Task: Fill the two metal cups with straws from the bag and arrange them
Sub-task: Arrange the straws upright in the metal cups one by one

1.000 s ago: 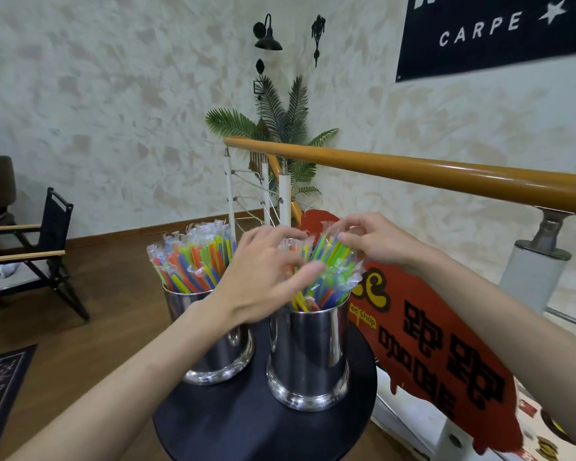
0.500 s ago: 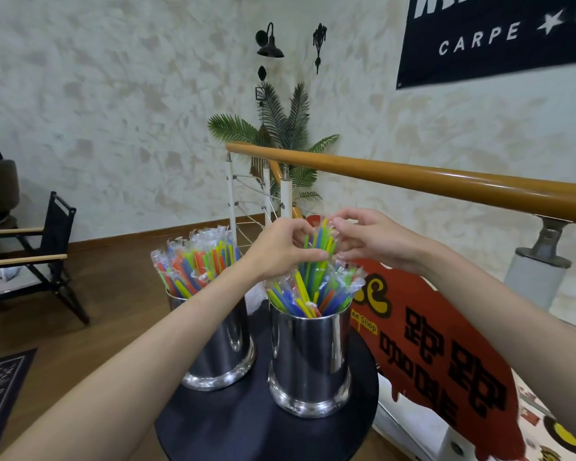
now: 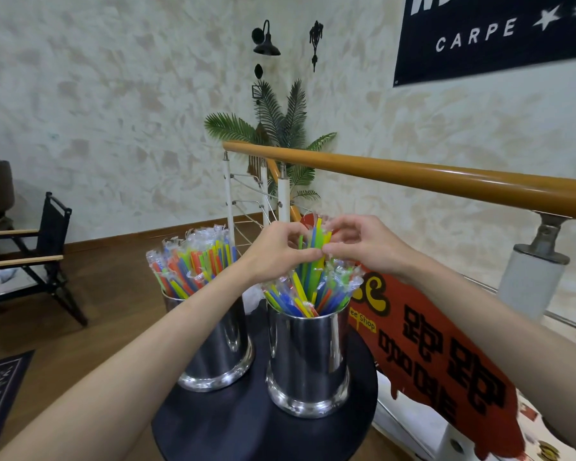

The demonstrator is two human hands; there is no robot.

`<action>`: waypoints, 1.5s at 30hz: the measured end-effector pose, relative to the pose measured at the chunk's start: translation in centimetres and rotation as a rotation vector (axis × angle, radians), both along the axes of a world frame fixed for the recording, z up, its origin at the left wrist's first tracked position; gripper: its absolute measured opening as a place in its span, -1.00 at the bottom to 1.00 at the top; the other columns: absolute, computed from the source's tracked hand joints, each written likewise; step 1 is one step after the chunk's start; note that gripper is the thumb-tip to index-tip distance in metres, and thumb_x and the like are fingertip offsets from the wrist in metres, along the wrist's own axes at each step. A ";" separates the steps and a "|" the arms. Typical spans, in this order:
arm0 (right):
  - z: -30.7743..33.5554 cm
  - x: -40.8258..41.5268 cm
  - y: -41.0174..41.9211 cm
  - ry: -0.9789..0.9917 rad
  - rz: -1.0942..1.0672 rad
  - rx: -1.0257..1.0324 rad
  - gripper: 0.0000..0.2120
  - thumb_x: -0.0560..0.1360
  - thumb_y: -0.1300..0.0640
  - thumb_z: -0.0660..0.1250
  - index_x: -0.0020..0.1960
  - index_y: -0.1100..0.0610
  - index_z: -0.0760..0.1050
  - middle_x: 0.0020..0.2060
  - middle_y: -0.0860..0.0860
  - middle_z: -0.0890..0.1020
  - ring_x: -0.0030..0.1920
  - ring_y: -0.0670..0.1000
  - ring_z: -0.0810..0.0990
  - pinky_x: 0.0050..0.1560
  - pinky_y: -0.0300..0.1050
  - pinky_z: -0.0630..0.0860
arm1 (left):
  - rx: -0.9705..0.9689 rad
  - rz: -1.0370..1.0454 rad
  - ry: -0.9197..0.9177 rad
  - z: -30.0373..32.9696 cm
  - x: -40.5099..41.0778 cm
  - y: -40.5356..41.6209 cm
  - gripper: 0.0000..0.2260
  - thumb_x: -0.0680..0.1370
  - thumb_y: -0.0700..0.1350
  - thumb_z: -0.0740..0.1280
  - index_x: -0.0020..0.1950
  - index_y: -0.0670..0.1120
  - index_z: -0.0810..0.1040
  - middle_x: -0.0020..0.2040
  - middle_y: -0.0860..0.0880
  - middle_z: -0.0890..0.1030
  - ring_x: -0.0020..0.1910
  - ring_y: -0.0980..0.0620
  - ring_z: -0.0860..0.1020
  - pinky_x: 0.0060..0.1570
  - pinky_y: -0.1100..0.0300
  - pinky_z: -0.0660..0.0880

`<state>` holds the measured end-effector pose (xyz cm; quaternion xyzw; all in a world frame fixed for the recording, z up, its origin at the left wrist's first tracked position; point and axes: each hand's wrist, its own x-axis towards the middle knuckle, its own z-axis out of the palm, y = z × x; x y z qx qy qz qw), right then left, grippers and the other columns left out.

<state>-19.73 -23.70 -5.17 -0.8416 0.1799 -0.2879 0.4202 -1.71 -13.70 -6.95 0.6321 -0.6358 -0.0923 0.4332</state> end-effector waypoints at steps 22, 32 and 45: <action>-0.6 -0.2 0.1 0.071 -0.020 -0.125 -0.90 0.55 0.23 0.43 -0.03 0.04 0.63 -0.03 0.07 0.73 0.02 0.04 0.71 0.21 0.18 0.59 | 0.077 -0.097 0.011 0.3 0.0 1.5 -0.77 0.62 0.00 0.37 0.16 -0.13 0.63 0.07 -0.13 0.69 0.05 -0.13 0.65 0.14 -0.18 0.56; -0.5 -0.7 0.2 0.078 -0.024 -0.122 -0.82 0.57 0.25 0.42 0.03 0.02 0.48 0.02 -0.02 0.67 0.01 -0.03 0.68 0.07 -0.10 0.59 | -0.024 -0.041 0.006 -0.2 0.0 0.6 -0.80 0.55 -0.04 0.47 0.06 -0.13 0.60 -0.15 0.02 0.65 -0.25 0.15 0.62 -0.25 0.19 0.54; -0.5 -1.1 -0.2 0.065 -0.070 -0.219 -0.68 0.45 0.14 0.56 0.14 0.07 0.53 -0.06 -0.03 0.64 -0.11 -0.10 0.63 -0.03 -0.11 0.59 | -0.055 0.011 -0.052 0.2 -1.2 0.9 -0.85 0.48 -0.07 0.53 -0.19 0.04 0.59 -0.47 0.31 0.55 -0.51 0.30 0.47 -0.40 0.47 0.34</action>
